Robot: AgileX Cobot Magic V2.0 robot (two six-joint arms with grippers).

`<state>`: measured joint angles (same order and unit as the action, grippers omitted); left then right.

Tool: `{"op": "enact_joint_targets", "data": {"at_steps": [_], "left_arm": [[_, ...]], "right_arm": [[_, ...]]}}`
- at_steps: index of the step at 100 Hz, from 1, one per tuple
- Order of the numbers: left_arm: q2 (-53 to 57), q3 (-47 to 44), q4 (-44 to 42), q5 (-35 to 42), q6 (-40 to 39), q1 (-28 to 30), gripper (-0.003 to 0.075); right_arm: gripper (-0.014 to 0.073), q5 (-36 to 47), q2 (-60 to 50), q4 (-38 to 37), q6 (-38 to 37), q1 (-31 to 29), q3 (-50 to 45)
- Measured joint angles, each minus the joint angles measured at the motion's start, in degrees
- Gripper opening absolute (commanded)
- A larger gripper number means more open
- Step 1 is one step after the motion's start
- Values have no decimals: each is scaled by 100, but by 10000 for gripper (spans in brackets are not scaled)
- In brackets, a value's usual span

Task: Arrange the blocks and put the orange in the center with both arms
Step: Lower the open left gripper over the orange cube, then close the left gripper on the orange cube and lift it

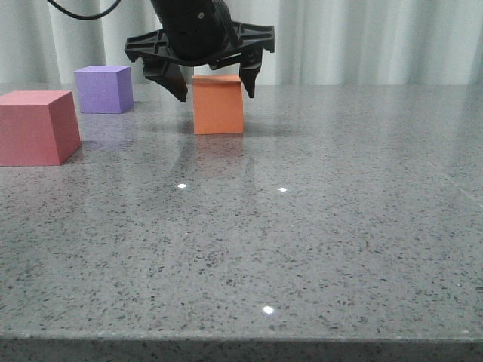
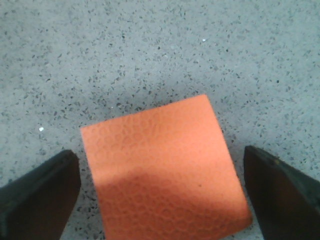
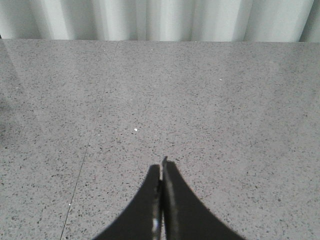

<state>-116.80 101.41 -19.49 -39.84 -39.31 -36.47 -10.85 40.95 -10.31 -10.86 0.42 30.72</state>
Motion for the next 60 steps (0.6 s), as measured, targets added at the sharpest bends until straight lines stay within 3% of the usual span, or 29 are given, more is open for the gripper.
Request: {"op": "enact_joint_targets", "data": {"at_steps": [11, 38, 60], "left_arm": [[-14, 0, -4, 0, 0, 0, 564], [-23, 0, -14, 3, 0, 0, 251], [59, 0, -18, -134, -8, 0, 227]], "right_arm": [[-68, 0, 0, 0, 0, 0, 0], [-68, 0, 0, 0, 0, 0, 0], [-68, 0, 0, 0, 0, 0, 0]]}}
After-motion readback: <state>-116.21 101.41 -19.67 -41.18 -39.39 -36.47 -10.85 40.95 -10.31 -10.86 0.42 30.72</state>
